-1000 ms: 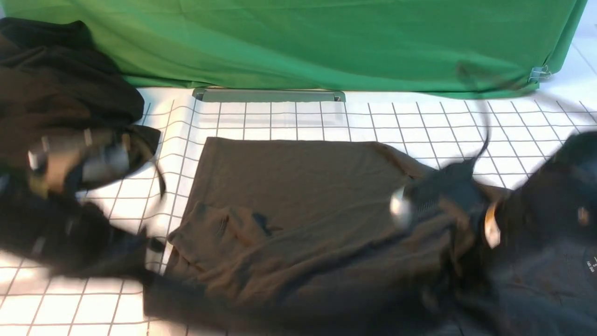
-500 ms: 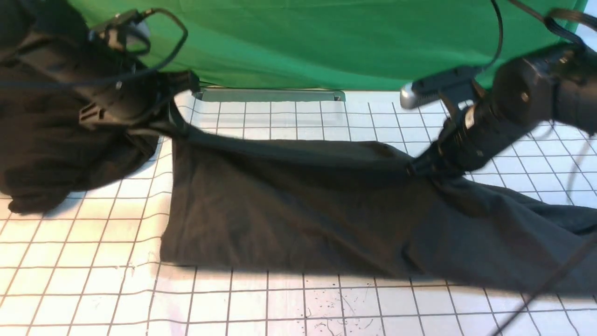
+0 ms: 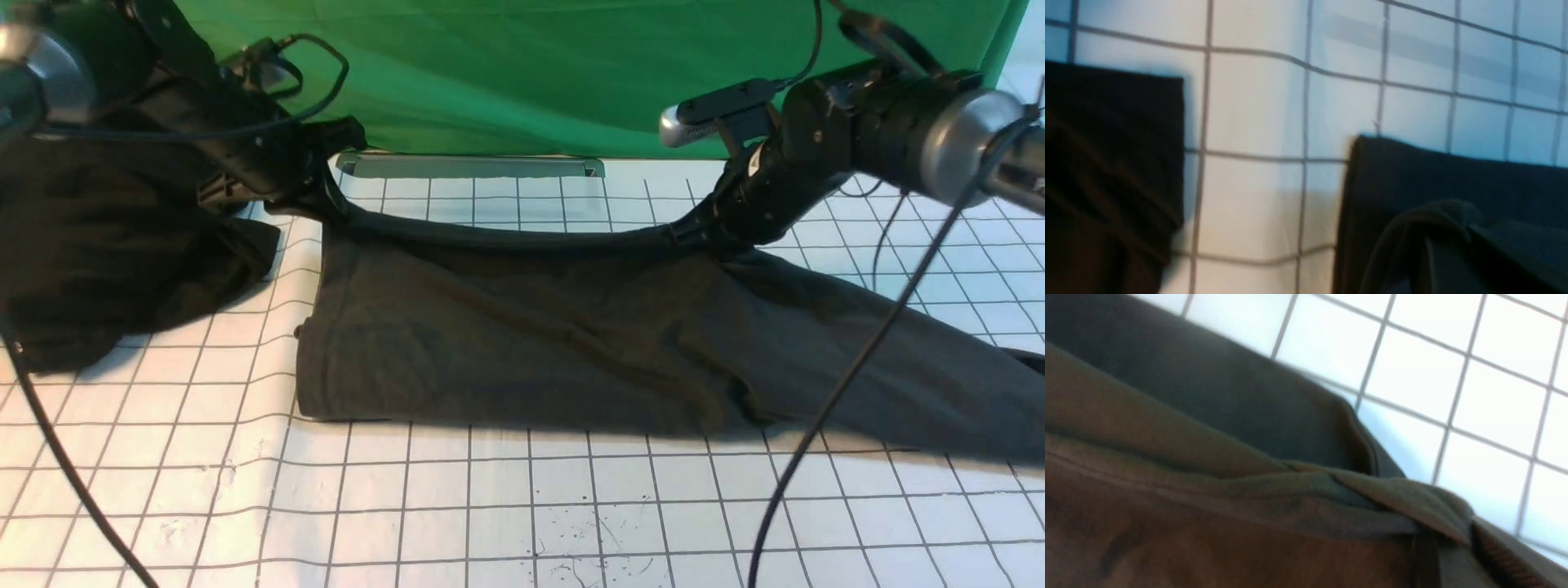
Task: Fold a long-sleeved shirt over a white checkered tablecloth.
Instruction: 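Fold the black garment in half by bringing its near edge over to the far edge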
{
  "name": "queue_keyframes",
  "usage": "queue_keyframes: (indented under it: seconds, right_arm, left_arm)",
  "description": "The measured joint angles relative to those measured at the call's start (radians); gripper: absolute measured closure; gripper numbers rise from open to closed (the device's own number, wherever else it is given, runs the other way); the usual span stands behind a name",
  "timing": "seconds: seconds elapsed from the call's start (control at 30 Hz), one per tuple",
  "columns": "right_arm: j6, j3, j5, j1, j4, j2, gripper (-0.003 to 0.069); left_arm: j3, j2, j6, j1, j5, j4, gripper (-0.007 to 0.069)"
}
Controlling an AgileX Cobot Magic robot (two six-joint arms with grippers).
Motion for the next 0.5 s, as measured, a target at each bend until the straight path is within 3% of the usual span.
queue_keyframes:
  seconds: [0.27,0.47,0.5]
  right_arm:
    - [0.0,-0.005,-0.108,-0.001,-0.019,0.099,0.0596]
    - [0.009,-0.013,-0.152,-0.004,-0.031,0.11,0.0433]
    - [0.017,-0.015,-0.173,-0.004,-0.033,0.112,0.0361]
  left_arm:
    - [-0.001,0.078,0.001,0.0,-0.099,0.0,0.0605]
    - [-0.003,0.091,0.001,0.0,-0.146,-0.003,0.0559]
    - [-0.013,0.091,0.0,0.0,-0.158,-0.003,0.0522]
